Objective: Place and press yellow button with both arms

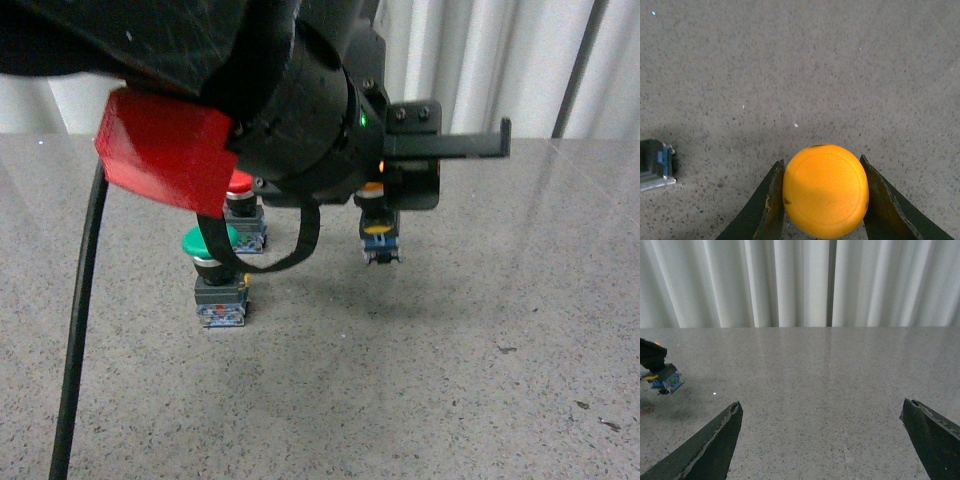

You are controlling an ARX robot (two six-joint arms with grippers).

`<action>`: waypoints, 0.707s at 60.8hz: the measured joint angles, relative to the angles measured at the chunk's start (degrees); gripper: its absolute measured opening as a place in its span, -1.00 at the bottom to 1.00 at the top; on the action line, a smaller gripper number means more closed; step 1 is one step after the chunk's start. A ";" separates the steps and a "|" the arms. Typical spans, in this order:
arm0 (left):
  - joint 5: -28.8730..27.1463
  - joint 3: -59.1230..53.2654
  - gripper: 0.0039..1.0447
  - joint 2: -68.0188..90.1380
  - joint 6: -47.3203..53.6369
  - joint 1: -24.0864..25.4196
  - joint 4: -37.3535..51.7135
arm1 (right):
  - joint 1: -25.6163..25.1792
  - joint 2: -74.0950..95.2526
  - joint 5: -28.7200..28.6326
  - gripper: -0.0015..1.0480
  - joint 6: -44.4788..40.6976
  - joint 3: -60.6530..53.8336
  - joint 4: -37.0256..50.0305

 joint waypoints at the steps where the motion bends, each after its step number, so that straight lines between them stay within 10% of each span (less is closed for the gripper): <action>1: -0.07 -0.17 -0.34 0.31 -0.13 -0.11 0.04 | 0.00 0.00 0.00 0.87 0.00 0.00 0.00; 34: -0.63 -0.48 -0.34 3.19 -1.16 -0.74 0.94 | 0.00 0.00 0.00 0.87 0.00 0.00 0.00; 43: -0.59 -0.48 0.06 3.21 -1.07 -0.85 0.92 | 0.00 0.00 0.00 0.87 0.00 0.00 0.00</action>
